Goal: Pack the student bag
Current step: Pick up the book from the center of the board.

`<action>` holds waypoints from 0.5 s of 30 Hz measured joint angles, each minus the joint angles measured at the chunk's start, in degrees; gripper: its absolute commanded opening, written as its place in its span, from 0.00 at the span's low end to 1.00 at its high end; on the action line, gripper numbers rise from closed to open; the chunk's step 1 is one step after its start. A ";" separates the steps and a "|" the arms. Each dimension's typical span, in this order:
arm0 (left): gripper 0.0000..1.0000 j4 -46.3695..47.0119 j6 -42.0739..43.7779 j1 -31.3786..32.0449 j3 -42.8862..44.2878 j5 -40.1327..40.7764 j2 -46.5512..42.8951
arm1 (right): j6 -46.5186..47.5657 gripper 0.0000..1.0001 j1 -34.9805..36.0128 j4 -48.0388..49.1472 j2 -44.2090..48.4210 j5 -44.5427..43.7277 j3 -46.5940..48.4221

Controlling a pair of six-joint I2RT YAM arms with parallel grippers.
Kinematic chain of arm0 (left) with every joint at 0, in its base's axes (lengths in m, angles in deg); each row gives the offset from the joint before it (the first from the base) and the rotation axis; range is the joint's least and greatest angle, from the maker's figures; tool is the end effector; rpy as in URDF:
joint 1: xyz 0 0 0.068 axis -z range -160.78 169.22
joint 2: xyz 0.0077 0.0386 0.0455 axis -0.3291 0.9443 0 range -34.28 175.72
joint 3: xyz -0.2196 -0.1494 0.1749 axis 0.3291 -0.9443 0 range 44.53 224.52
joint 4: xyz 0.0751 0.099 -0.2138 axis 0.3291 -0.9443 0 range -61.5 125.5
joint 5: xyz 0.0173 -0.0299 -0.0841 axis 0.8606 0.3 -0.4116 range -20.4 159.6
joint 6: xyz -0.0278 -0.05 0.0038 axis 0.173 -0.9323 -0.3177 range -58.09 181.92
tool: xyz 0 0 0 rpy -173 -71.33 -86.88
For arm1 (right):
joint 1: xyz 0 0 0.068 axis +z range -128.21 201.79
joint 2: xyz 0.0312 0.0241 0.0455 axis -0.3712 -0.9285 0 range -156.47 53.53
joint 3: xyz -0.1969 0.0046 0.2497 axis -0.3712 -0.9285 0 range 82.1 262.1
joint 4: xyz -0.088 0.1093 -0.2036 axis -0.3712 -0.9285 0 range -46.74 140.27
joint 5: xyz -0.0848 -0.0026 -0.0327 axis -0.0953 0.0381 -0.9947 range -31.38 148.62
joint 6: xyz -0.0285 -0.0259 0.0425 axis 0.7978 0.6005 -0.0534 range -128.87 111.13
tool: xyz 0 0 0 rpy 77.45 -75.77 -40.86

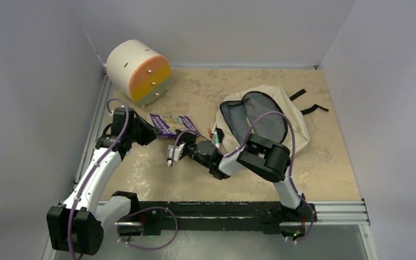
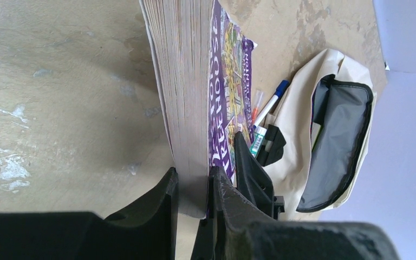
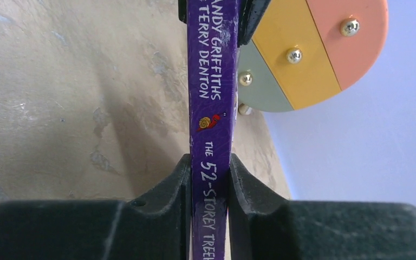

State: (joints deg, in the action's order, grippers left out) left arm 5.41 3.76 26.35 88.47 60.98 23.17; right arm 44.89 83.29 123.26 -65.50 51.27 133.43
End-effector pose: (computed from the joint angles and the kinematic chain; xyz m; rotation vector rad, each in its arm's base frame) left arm 0.1710 -0.0276 0.3013 -0.9801 2.2368 -0.7191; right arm 0.2083 0.3730 0.2057 -1.1905 0.8778 0.0147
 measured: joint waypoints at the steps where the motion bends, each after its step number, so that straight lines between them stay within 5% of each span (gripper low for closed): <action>1: 0.00 0.04 -0.24 0.00 0.00 -0.02 0.00 | 0.07 0.12 0.00 0.70 -0.39 -0.59 0.09; 6: 0.09 0.09 -1.05 0.00 0.00 0.00 -0.02 | 0.22 0.00 0.24 3.72 -1.46 -1.99 0.07; 9: 0.39 0.02 -1.44 0.00 0.02 -0.50 -0.02 | -0.44 0.00 0.33 5.86 -1.77 -2.21 -0.81; 15: 0.56 0.07 -3.74 0.04 0.04 -1.40 0.33 | -4.35 0.00 0.33 10.45 -1.77 -2.97 -3.10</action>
State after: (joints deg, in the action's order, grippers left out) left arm 5.48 0.03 26.40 88.51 59.58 23.50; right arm 40.54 83.61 133.70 -67.27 48.30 130.32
